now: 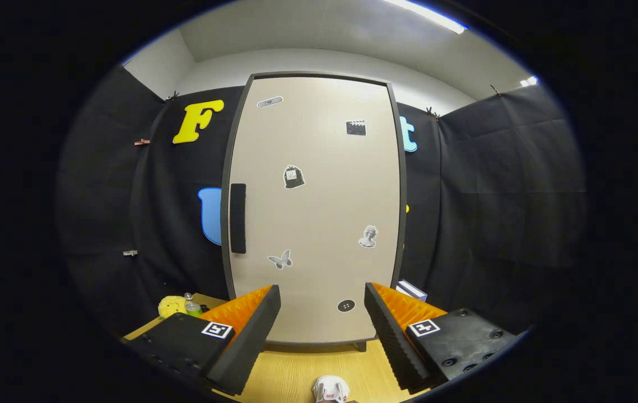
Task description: Open the shoe cabinet door, grab the shoes and put them into the shoe cabinet, then close the shoe cabinet door.
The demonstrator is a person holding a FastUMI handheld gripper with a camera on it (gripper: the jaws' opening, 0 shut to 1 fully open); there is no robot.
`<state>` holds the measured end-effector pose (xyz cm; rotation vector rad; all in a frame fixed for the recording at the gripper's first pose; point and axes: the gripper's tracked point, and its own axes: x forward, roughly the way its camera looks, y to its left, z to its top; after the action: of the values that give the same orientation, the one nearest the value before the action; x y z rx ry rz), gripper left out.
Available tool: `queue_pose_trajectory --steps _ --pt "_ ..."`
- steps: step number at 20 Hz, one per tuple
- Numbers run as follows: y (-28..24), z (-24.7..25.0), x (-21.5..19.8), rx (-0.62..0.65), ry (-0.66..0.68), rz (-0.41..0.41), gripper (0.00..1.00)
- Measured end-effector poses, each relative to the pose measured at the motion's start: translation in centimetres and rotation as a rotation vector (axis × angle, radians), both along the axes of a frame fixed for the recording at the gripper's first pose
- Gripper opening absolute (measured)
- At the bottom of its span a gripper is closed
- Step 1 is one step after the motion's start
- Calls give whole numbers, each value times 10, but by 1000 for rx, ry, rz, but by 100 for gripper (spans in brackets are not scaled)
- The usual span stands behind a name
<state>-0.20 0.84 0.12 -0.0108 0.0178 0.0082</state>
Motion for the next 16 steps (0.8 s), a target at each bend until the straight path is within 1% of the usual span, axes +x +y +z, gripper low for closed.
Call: queue_pose_trajectory --steps 6,12,16 --pt "0 3 -1 3 1 13 98" --pt "9 21 -3 -6 -19 36 98" --pt "27 39 20 -10 -30 58 97"
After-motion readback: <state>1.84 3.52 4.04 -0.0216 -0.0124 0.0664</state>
